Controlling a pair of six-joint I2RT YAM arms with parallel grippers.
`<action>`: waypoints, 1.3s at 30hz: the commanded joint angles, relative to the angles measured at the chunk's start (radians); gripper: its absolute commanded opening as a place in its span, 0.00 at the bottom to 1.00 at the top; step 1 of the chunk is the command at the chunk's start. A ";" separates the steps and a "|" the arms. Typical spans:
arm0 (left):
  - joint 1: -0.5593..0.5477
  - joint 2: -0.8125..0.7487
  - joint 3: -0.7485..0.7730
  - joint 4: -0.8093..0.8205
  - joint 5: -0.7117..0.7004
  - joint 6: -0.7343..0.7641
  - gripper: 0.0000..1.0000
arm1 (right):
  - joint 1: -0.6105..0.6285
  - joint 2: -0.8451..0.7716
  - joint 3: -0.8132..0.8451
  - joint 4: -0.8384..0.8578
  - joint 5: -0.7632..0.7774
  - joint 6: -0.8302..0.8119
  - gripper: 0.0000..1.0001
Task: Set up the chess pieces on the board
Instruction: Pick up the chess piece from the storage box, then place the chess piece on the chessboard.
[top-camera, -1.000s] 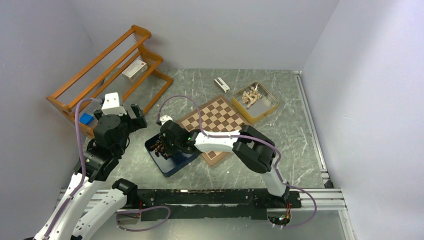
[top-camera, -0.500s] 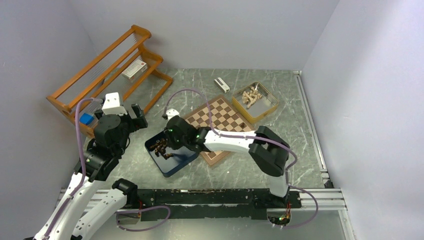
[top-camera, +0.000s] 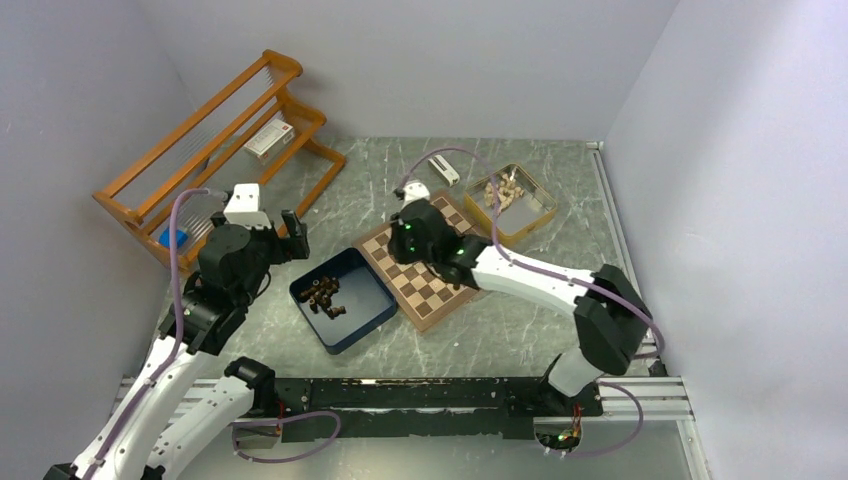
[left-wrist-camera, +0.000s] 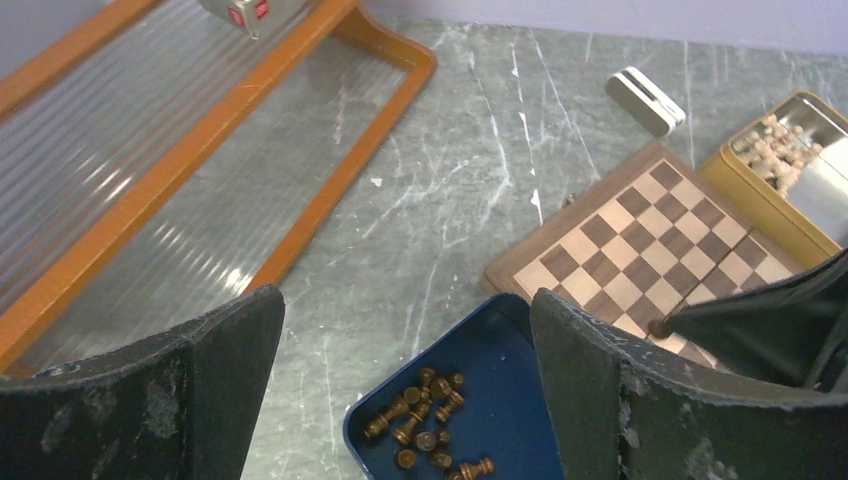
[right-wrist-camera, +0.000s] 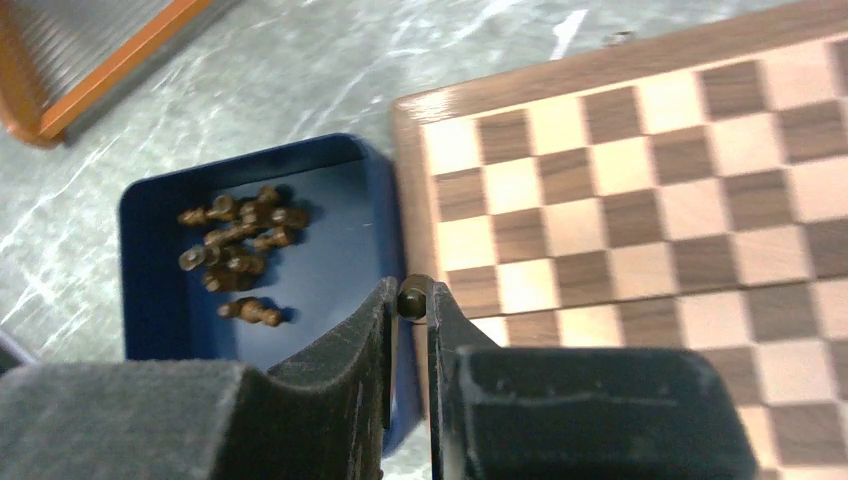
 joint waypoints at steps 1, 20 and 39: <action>-0.006 0.011 -0.016 0.068 0.097 0.028 0.98 | -0.073 -0.111 -0.056 -0.046 0.071 -0.006 0.14; -0.006 0.101 -0.015 0.082 0.222 0.047 0.98 | -0.362 -0.291 -0.285 -0.154 0.173 0.015 0.13; -0.006 0.104 -0.015 0.081 0.222 0.047 0.98 | -0.406 -0.215 -0.375 -0.014 0.156 0.052 0.13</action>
